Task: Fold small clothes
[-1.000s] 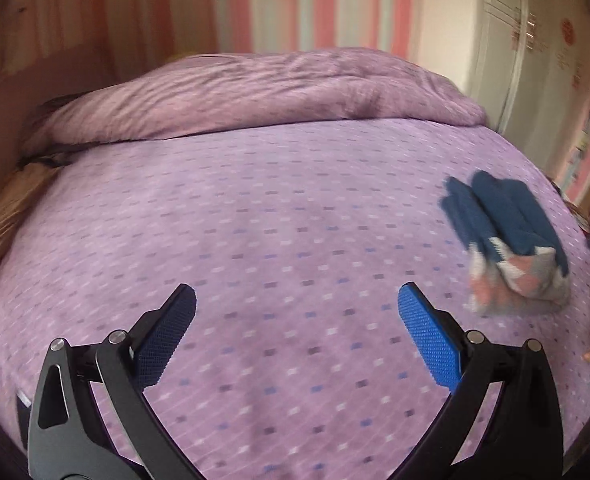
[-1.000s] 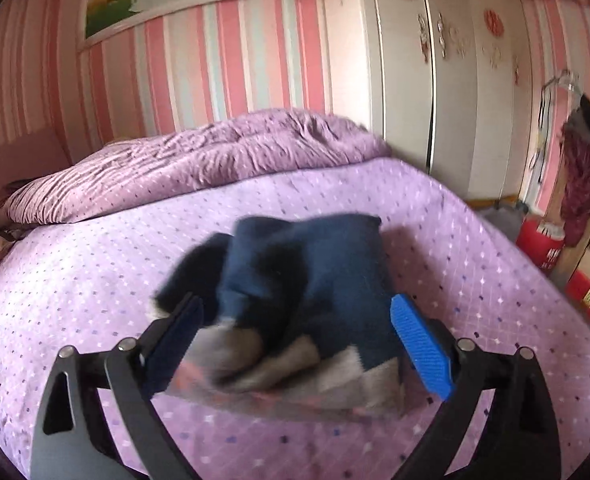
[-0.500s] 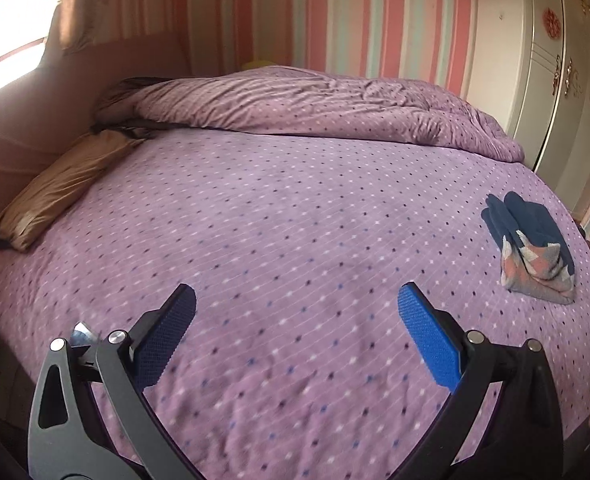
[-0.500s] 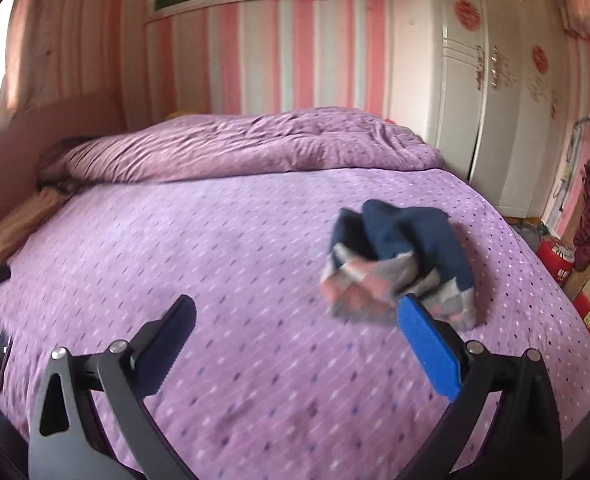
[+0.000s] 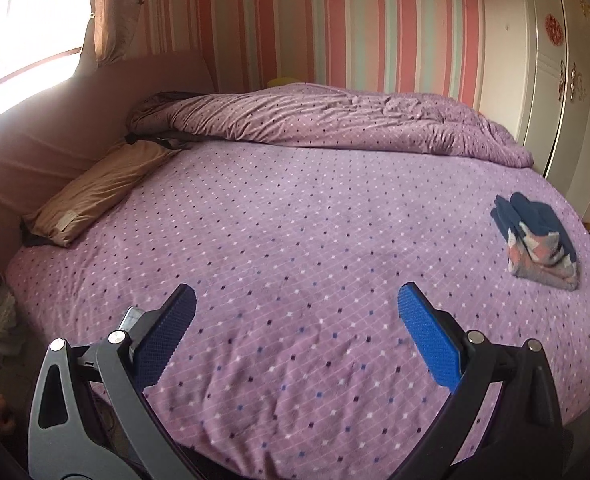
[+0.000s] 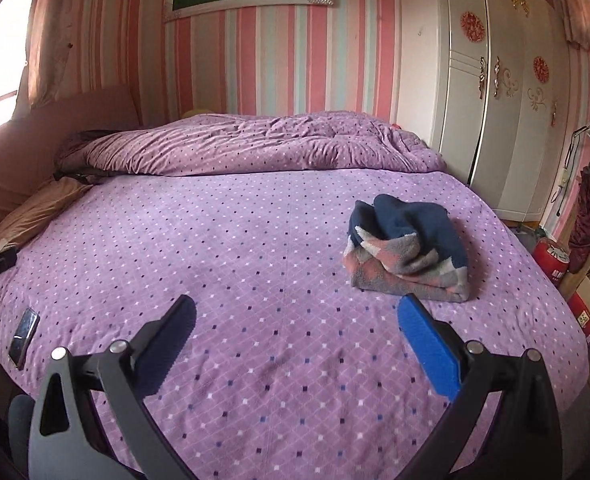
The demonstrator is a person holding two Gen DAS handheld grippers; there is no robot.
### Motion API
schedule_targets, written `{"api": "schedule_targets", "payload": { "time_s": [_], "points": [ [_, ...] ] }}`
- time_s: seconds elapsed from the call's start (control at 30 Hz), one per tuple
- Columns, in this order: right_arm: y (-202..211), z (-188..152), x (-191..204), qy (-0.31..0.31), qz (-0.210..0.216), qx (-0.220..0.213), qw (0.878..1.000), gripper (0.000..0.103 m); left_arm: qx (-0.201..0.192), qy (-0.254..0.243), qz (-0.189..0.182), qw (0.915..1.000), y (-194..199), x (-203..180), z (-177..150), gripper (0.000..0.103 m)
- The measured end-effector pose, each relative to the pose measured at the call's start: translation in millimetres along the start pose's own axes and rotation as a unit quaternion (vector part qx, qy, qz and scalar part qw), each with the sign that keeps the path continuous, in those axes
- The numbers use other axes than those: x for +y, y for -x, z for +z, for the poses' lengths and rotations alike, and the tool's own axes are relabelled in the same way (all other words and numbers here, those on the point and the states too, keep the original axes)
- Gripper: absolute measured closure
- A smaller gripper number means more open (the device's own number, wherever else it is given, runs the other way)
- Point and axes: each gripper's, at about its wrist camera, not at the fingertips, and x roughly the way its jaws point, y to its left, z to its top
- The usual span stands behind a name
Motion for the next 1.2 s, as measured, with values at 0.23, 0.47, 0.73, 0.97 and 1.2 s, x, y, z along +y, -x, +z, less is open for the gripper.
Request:
{"api": "schedule_targets", "payload": {
  "time_s": [0.23,0.47,0.73,0.97,1.2],
  "points": [
    [33.9,-5.7,8.4,0.004,-0.003,-0.012,1.000,0.002,-0.008,-0.025,0.030,0.9992,26.8,-9.0,-15.6,0.003],
    [45.4,-19.4,4.6,-0.004,-0.004,-0.009,1.000,0.002,-0.001,-0.009,0.017,0.9998,37.6,-2.6,-33.4,0.003],
    [54.0,-25.3,1.0,-0.003,-0.012,-0.009,1.000,0.002,-0.008,0.002,0.014,0.9999,44.5,1.6,-40.1,0.003],
    [57.1,-24.5,1.5,0.005,-0.017,-0.014,1.000,0.002,-0.008,0.012,0.001,0.9999,45.4,4.8,-37.3,0.003],
    [56.1,-24.5,2.2,0.010,-0.023,-0.014,1.000,0.002,-0.004,-0.011,0.015,0.9998,45.2,-1.5,-38.3,0.003]
  ]
}}
